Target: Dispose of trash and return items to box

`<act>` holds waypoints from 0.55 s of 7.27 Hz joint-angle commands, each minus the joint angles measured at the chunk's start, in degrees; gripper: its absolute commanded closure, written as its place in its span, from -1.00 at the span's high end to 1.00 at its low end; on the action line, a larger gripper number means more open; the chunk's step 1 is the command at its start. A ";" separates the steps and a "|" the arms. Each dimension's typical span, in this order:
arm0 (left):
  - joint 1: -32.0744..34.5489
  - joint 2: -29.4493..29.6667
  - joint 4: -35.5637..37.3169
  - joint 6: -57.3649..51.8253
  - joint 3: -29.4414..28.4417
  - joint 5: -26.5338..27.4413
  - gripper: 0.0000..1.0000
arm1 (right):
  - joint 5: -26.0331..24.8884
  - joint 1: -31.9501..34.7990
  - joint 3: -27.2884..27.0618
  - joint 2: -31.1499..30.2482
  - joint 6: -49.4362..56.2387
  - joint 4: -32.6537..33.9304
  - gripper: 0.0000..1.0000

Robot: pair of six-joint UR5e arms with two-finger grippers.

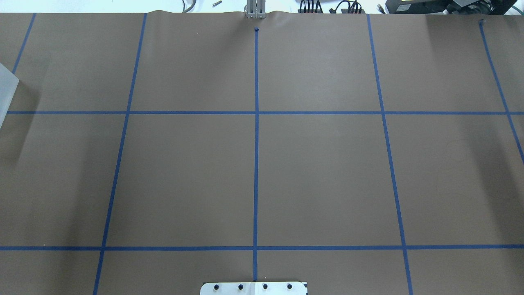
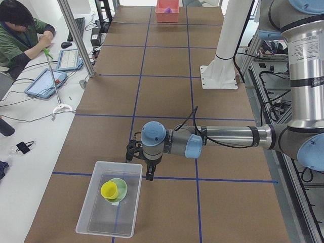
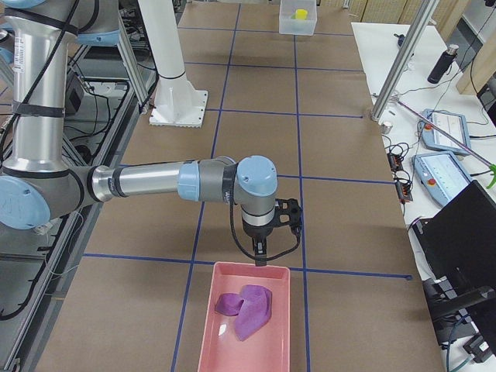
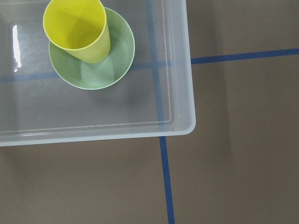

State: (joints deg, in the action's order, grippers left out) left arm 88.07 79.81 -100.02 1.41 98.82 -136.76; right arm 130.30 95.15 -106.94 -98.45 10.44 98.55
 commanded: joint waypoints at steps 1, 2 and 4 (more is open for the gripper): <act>0.00 0.00 0.00 0.00 -0.03 0.00 0.98 | 0.04 0.04 -0.11 -0.08 -0.07 -0.03 1.00; 0.00 0.00 0.00 0.00 -0.03 0.00 0.98 | 0.13 -0.05 -0.12 -0.08 0.02 -0.03 1.00; 0.00 0.00 0.00 0.00 -0.03 0.00 0.98 | 0.30 0.04 -0.20 0.01 0.02 -0.03 1.00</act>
State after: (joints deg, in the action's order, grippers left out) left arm 88.07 79.80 -100.02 1.41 98.79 -136.76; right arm 130.49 95.16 -107.07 -98.51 10.45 98.53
